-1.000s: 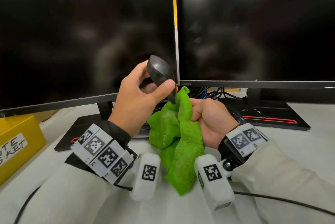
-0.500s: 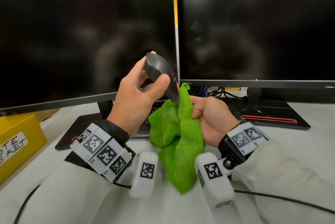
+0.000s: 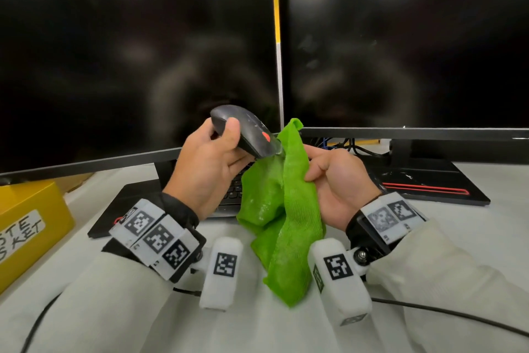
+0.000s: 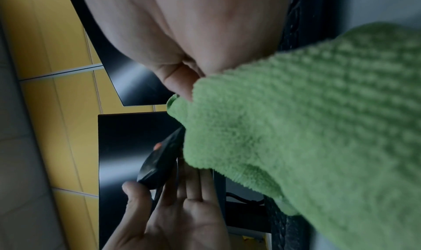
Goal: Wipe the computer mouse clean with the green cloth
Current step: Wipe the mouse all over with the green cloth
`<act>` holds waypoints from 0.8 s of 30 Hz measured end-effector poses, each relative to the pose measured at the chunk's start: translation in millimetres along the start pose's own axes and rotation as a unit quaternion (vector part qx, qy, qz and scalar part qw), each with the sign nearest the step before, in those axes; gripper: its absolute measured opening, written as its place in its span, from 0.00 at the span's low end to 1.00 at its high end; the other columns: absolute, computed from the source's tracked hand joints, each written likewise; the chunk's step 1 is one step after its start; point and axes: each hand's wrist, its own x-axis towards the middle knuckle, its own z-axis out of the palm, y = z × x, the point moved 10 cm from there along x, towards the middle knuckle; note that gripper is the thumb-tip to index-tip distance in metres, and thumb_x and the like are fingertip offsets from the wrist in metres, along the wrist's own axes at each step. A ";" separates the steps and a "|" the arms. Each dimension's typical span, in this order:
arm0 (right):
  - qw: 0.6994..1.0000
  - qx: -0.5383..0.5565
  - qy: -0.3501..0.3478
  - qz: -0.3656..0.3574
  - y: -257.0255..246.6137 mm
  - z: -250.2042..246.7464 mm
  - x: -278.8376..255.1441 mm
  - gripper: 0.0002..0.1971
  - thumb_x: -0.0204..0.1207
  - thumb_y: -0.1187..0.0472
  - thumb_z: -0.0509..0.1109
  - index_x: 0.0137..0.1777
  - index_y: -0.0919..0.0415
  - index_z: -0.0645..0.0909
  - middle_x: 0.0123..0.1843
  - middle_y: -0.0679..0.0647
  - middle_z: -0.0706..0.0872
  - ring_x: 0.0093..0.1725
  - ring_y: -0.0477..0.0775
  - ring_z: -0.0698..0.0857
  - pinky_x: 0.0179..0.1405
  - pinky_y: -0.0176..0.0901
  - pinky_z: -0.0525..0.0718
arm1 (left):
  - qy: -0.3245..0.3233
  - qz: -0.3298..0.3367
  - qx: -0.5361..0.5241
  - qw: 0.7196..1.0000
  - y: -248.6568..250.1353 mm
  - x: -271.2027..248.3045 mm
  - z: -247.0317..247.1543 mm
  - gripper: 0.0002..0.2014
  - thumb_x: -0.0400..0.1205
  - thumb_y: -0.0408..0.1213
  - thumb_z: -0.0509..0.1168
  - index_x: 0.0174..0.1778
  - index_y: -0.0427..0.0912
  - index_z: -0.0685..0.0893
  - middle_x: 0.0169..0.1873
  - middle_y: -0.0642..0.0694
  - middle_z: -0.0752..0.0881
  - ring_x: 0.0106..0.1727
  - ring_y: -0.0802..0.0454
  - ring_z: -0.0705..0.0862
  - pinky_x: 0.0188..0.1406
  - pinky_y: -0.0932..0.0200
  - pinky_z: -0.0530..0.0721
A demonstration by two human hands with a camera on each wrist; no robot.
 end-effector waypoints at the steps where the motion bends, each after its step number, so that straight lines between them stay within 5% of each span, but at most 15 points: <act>1: 1.000 0.001 0.006 -0.003 -0.1 -2.1 0.1 0.38 0.60 0.77 0.49 0.73 0.72 0.78 0.70 0.77 0.81 0.70 0.81 0.81 0.71 0.79 0.76 | 0.000 -0.017 -0.026 1.000 -1.9 -1.2 1.4 0.14 0.92 0.41 0.60 0.70 0.39 0.82 0.64 0.37 0.91 0.61 0.42 0.93 0.66 0.48 0.90; 6: 0.999 0.015 0.032 -0.025 -5.6 -8.9 0.9 0.34 0.62 0.75 0.52 0.72 0.74 0.77 0.70 0.77 0.82 0.68 0.81 0.82 0.68 0.79 0.78 | 0.007 -0.082 -0.117 0.990 -12.1 -5.0 7.2 0.31 0.85 0.51 0.62 0.81 0.34 0.77 0.72 0.33 0.88 0.68 0.37 0.90 0.69 0.46 0.89; 11: 0.998 0.034 0.047 -0.025 -9.3 -11.0 -3.5 0.25 0.76 0.68 0.54 0.70 0.75 0.80 0.69 0.74 0.84 0.69 0.77 0.83 0.69 0.75 0.79 | 0.039 -0.138 -0.152 0.978 -22.9 -7.7 6.3 0.30 0.89 0.58 0.60 0.69 0.31 0.83 0.58 0.31 0.94 0.62 0.38 0.94 0.63 0.48 0.92; 20: 0.999 0.029 0.037 0.016 -1.5 -8.8 -8.3 0.28 0.77 0.60 0.58 0.73 0.74 0.77 0.65 0.73 0.86 0.70 0.78 0.81 0.69 0.74 0.78 | 0.084 -0.157 -0.155 0.972 -28.3 -9.0 -1.3 0.26 0.88 0.59 0.64 0.56 0.34 0.88 0.42 0.37 0.96 0.56 0.40 0.96 0.68 0.44 0.88; 22: 0.999 0.024 0.029 0.034 2.1 -7.7 -7.8 0.27 0.78 0.56 0.59 0.72 0.73 0.78 0.65 0.74 0.86 0.67 0.79 0.84 0.67 0.75 0.80 | 0.082 -0.155 -0.147 0.973 -27.9 -9.3 -0.5 0.26 0.88 0.59 0.63 0.54 0.35 0.89 0.41 0.38 0.96 0.57 0.41 0.95 0.69 0.44 0.87; 24: 0.999 0.031 0.019 0.032 1.5 -6.8 -7.6 0.22 0.77 0.57 0.57 0.61 0.72 0.82 0.56 0.73 0.88 0.55 0.75 0.89 0.63 0.71 0.84 | 0.086 -0.152 -0.149 0.973 -28.2 -8.5 -2.1 0.26 0.88 0.58 0.64 0.55 0.34 0.89 0.42 0.38 0.96 0.56 0.40 0.96 0.67 0.45 0.88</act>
